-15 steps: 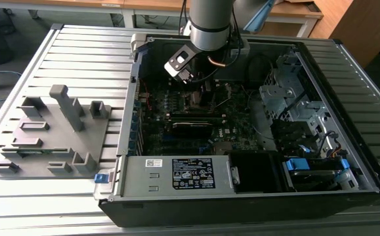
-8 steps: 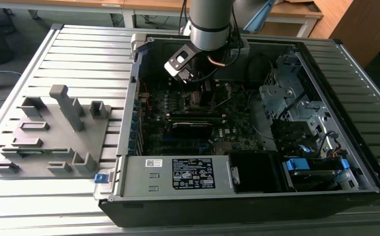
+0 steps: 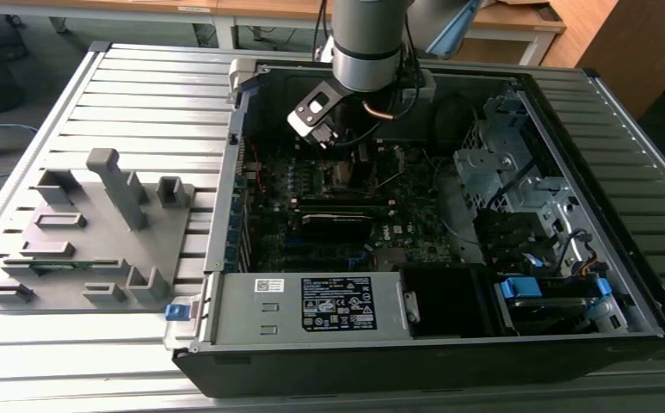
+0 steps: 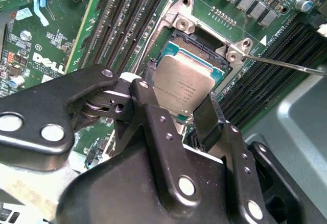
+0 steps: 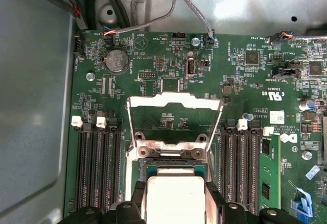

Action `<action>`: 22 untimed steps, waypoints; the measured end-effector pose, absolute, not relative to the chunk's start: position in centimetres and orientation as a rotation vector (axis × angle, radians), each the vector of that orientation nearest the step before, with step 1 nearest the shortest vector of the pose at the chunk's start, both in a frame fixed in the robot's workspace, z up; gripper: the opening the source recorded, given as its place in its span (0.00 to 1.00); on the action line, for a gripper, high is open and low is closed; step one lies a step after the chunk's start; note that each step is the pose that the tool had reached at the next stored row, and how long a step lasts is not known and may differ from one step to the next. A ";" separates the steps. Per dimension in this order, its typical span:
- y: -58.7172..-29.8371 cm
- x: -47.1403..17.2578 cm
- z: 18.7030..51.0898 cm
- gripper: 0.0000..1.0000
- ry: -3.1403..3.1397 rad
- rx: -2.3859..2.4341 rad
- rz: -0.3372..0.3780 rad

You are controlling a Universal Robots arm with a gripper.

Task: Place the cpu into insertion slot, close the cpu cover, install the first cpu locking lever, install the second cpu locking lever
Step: 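Place the cpu into insertion slot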

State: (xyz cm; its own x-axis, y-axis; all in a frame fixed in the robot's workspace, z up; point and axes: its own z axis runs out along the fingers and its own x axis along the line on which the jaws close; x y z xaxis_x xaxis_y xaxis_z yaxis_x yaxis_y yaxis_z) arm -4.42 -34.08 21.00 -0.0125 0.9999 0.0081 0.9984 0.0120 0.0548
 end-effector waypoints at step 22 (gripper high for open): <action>-34.0 -4.5 20.1 0.54 2.211 2.184 0.070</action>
